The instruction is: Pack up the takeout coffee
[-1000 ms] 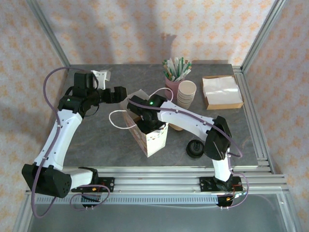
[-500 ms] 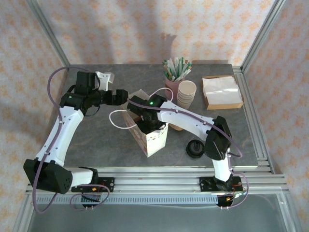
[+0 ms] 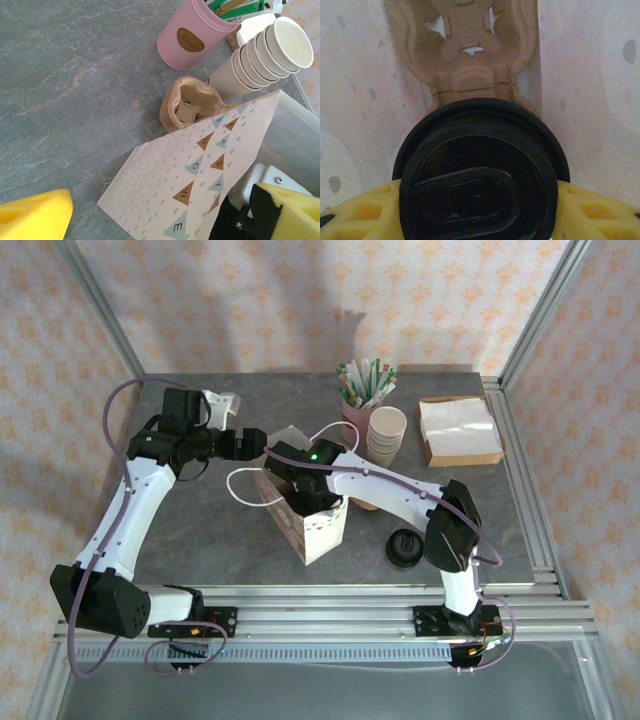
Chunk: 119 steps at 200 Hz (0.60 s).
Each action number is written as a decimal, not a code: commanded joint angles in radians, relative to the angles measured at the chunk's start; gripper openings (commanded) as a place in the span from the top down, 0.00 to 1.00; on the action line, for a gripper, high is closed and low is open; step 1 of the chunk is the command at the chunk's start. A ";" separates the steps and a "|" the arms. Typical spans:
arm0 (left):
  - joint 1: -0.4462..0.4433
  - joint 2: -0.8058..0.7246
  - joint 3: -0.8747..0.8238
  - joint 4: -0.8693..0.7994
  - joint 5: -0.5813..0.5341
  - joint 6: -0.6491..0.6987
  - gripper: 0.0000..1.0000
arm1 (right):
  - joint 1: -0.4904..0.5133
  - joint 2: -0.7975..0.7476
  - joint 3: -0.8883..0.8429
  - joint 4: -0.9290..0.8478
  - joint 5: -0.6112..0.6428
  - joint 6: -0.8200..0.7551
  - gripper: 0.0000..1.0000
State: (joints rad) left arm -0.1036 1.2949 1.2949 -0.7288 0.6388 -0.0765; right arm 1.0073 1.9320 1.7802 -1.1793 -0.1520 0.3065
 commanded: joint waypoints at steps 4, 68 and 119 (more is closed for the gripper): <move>-0.006 0.011 0.034 -0.030 -0.035 0.023 0.08 | 0.009 0.036 -0.074 -0.027 -0.025 0.008 0.45; -0.011 0.017 0.035 -0.040 -0.053 0.025 0.08 | 0.023 0.075 -0.138 -0.003 -0.018 0.002 0.45; -0.010 0.019 0.037 -0.040 -0.060 0.023 0.09 | 0.030 0.085 -0.142 -0.004 -0.005 -0.001 0.45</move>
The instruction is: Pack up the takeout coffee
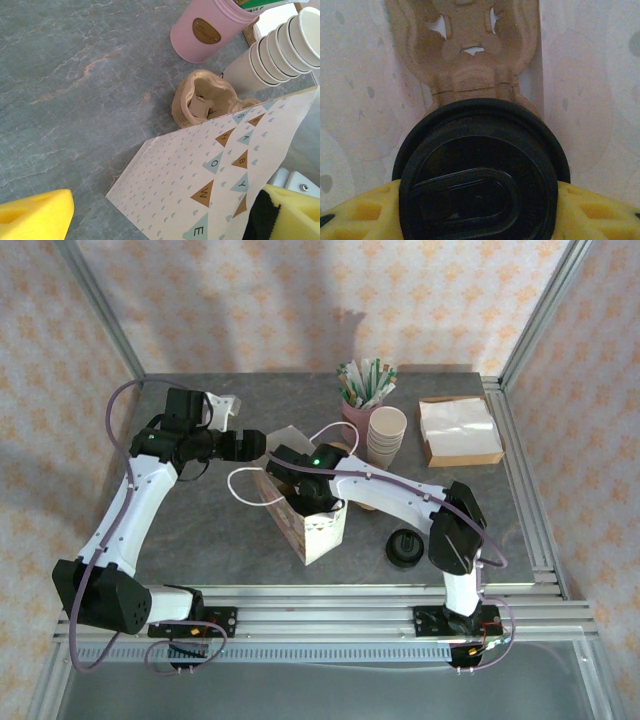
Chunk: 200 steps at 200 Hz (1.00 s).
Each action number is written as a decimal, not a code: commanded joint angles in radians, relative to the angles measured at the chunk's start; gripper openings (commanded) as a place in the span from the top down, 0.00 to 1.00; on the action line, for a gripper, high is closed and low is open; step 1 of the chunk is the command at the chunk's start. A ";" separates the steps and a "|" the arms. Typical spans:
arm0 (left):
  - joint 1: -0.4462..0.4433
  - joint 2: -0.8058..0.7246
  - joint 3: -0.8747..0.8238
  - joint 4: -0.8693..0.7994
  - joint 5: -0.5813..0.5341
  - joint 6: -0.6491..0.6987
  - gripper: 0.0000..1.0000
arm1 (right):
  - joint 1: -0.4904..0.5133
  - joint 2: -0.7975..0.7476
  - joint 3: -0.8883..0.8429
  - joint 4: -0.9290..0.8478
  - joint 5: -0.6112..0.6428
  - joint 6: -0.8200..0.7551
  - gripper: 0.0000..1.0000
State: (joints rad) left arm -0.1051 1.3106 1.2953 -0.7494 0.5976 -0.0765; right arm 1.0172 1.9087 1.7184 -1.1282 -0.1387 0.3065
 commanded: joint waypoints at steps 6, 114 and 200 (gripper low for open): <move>-0.009 0.002 0.036 -0.021 -0.019 0.022 0.09 | 0.019 0.106 -0.074 -0.058 -0.017 -0.002 0.45; -0.010 -0.001 0.035 -0.014 -0.019 0.009 0.09 | 0.019 0.050 0.202 -0.119 0.105 0.006 0.23; -0.012 0.005 0.033 -0.013 -0.022 0.005 0.08 | 0.021 0.007 0.285 -0.169 0.139 0.020 0.16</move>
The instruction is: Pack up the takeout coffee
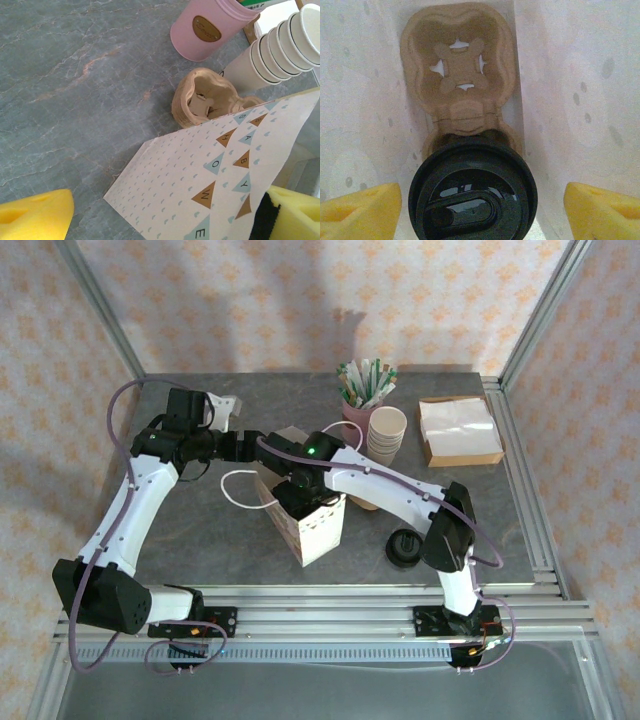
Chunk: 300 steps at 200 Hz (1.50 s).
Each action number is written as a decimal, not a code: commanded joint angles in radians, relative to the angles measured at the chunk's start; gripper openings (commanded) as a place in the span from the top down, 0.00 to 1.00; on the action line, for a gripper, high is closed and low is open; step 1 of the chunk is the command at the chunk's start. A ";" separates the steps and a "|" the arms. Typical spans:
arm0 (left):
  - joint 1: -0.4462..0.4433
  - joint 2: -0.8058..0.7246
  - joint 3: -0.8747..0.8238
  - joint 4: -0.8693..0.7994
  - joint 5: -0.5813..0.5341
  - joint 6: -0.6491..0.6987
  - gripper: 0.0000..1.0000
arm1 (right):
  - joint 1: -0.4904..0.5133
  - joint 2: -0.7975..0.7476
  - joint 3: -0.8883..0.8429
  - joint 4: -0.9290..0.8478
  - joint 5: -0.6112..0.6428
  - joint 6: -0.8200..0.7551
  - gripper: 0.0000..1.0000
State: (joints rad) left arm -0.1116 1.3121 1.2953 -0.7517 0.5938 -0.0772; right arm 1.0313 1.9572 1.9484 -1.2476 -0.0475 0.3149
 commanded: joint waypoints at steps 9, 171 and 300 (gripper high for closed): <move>-0.006 0.005 0.033 -0.011 -0.020 0.004 0.09 | 0.007 -0.052 0.068 -0.054 0.051 0.012 0.16; -0.007 0.001 0.033 0.063 0.056 -0.109 0.08 | 0.018 -0.230 0.320 -0.112 0.170 -0.075 0.26; 0.000 -0.261 -0.095 0.263 -0.172 -0.160 0.06 | -0.175 -0.641 -0.130 0.408 0.387 -0.204 0.33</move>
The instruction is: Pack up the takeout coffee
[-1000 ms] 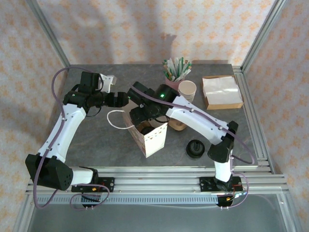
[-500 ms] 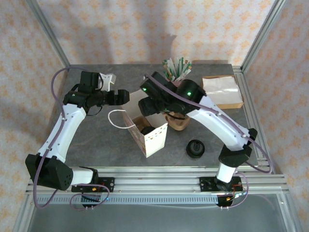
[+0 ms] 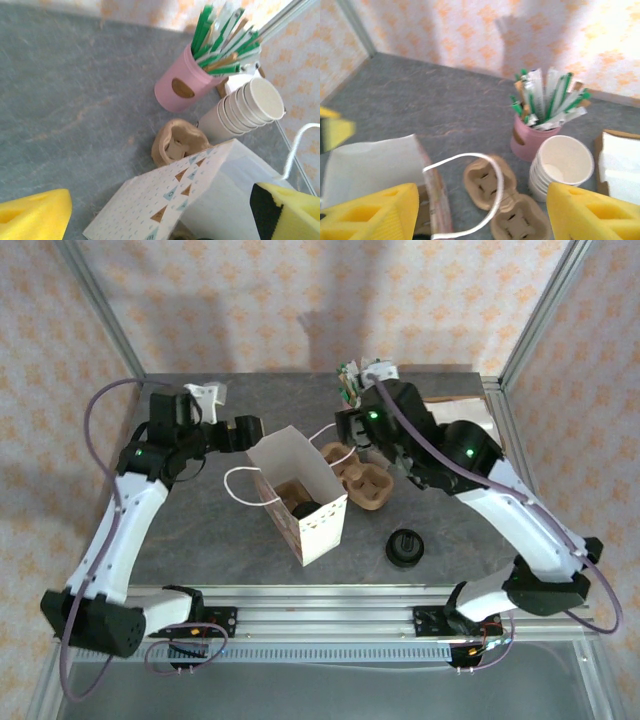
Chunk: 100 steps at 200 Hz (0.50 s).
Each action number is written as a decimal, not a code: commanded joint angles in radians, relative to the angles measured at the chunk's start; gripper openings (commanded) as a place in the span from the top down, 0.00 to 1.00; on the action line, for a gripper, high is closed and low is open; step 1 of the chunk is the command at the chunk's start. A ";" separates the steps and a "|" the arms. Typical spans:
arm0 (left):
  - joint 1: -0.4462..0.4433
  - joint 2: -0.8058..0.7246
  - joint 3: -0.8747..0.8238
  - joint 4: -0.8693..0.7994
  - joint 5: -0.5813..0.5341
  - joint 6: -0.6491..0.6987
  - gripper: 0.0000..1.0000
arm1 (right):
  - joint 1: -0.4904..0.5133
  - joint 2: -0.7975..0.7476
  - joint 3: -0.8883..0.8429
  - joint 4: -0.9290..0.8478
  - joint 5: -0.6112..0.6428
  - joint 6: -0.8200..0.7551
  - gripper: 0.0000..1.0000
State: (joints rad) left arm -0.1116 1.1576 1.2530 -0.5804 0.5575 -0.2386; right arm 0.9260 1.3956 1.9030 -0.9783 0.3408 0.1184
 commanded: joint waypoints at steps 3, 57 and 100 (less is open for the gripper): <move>-0.001 -0.118 -0.061 0.098 -0.155 0.000 0.05 | -0.081 -0.090 -0.098 0.142 -0.012 -0.005 0.33; 0.012 -0.216 -0.118 0.126 -0.354 -0.023 0.04 | -0.282 -0.207 -0.288 0.171 -0.103 0.034 0.35; 0.046 -0.207 -0.137 0.125 -0.425 -0.066 0.04 | -0.483 -0.229 -0.353 0.201 -0.276 0.047 0.35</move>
State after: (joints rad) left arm -0.0921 0.9489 1.1255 -0.4839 0.2268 -0.2634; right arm 0.5297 1.1740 1.5871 -0.8276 0.1841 0.1455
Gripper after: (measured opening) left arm 0.962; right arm 0.653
